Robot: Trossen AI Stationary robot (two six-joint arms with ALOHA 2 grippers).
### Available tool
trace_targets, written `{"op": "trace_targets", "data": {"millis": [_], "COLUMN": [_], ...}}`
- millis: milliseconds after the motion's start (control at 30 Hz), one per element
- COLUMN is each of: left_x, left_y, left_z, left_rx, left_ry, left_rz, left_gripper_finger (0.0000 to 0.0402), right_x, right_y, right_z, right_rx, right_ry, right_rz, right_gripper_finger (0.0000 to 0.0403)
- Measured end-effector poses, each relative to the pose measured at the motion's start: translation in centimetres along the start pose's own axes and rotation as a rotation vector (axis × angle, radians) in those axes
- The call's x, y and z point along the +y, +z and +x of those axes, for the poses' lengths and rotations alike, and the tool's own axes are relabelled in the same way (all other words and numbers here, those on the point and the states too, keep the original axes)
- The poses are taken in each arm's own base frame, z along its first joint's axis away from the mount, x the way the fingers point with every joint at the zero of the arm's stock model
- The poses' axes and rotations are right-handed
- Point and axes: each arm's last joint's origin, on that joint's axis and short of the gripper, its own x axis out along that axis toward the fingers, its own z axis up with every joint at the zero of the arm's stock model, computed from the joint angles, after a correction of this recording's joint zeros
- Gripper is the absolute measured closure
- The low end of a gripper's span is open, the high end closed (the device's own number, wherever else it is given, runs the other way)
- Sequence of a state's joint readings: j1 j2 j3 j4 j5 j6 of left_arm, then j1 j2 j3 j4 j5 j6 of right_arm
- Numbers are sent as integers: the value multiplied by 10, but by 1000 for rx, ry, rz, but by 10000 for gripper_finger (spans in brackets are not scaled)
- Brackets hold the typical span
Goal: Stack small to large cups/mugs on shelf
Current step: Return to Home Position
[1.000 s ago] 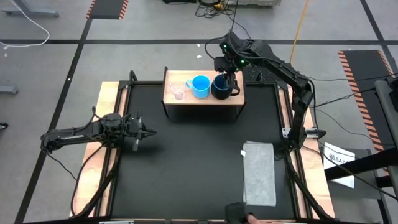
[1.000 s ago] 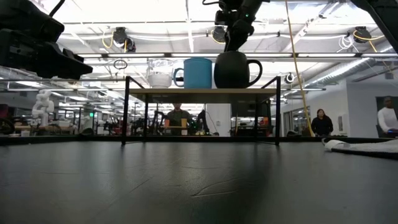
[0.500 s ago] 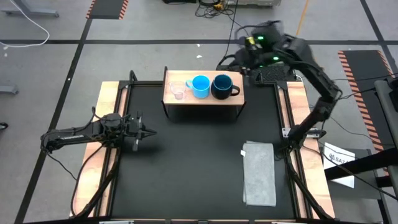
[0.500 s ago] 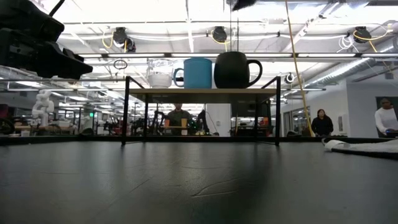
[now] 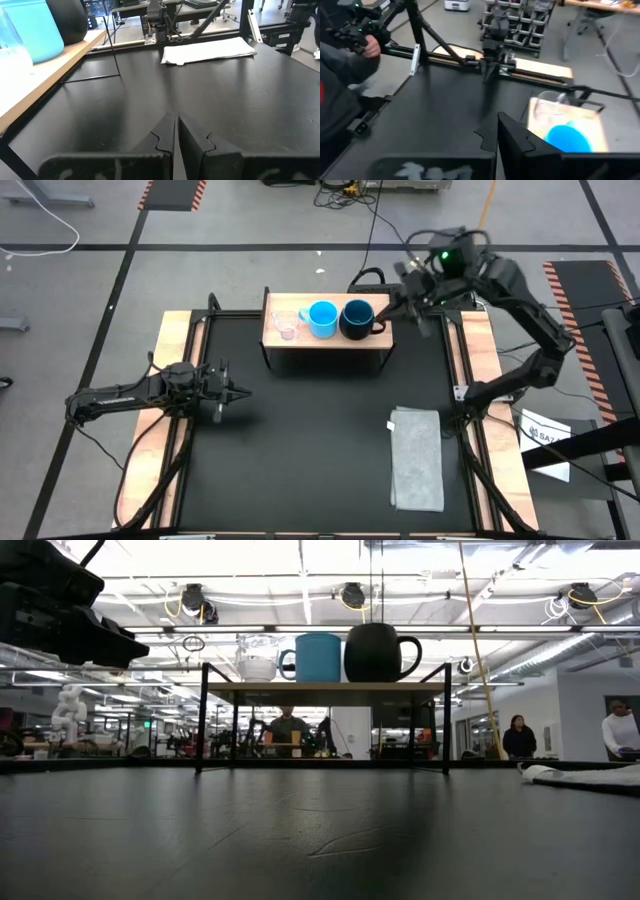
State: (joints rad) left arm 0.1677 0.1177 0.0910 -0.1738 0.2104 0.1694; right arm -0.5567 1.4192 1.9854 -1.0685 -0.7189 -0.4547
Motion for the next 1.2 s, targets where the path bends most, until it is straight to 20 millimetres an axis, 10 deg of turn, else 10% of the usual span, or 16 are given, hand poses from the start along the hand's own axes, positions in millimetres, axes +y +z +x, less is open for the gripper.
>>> {"op": "trace_targets", "data": {"millis": [400,1200], "left_x": [0,0], "left_y": [0,0], "left_z": [0,0], "left_rx": [1,-2], "left_ry": [-1,0], "left_rz": [-18,-33], "left_gripper_finger": [376,376], "right_x": [14,49], "right_y": [-73,-149], "right_z": [24,34], "right_rx": [-117,-145], "right_ry": [-31,-297], "right_rz": [39,86], "right_gripper_finger": [403,403]}}
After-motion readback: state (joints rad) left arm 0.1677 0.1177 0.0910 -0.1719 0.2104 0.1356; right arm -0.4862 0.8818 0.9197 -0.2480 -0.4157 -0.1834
